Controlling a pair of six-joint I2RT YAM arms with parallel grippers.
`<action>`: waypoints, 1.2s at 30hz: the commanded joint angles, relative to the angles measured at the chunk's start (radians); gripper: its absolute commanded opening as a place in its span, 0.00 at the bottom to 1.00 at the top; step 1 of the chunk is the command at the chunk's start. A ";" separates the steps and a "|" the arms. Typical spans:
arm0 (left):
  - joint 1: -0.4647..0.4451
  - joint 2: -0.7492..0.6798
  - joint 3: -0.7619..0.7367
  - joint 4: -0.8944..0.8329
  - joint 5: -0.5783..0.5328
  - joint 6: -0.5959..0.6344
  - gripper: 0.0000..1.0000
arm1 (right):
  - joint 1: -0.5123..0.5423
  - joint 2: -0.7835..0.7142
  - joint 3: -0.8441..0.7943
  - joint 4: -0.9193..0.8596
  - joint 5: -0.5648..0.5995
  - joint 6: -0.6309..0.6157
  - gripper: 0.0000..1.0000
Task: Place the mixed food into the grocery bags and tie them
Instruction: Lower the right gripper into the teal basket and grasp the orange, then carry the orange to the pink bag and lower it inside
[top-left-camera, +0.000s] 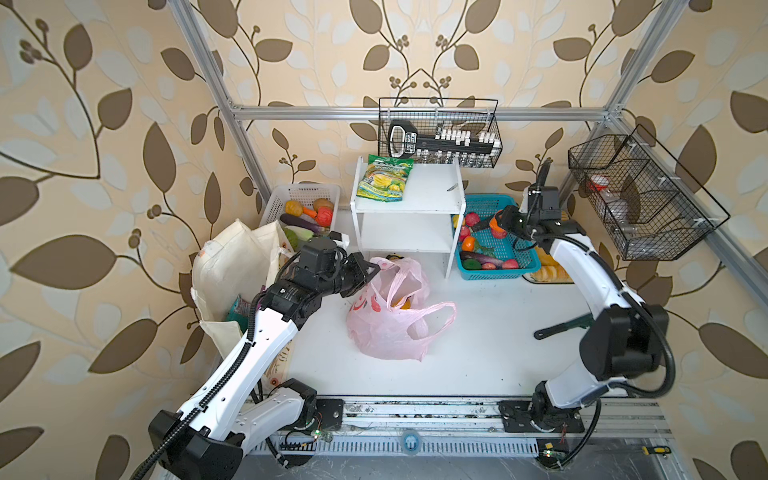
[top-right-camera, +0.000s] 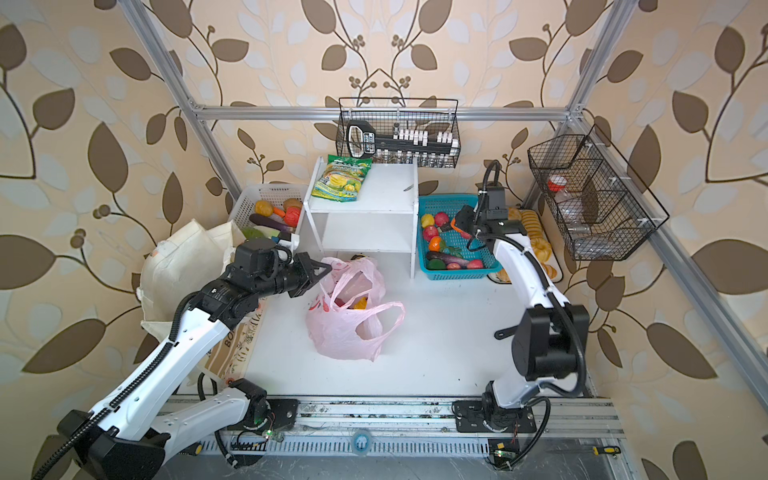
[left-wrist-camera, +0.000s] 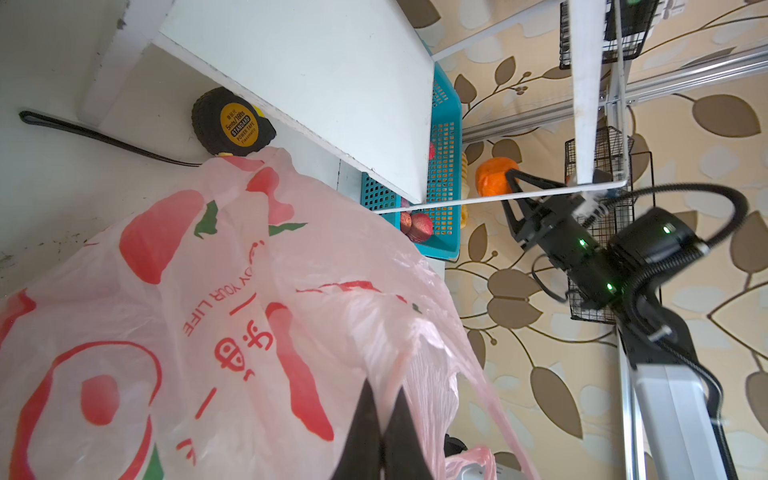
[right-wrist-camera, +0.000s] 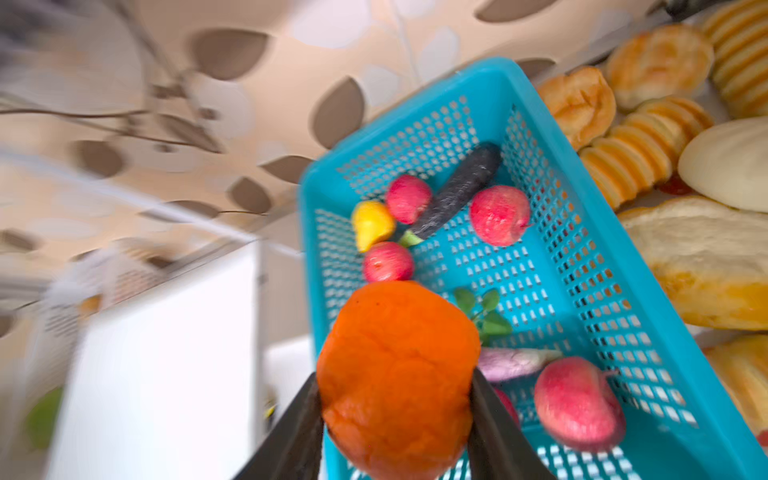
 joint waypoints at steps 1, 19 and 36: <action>0.008 -0.032 0.020 0.023 0.023 -0.013 0.00 | 0.005 -0.165 -0.142 0.002 -0.173 -0.017 0.46; 0.008 -0.022 0.011 0.046 0.036 -0.032 0.00 | 0.634 -0.647 -0.697 0.233 -0.223 0.251 0.43; 0.008 -0.016 -0.004 0.088 0.069 -0.065 0.00 | 0.921 -0.296 -0.466 0.360 0.006 0.100 0.46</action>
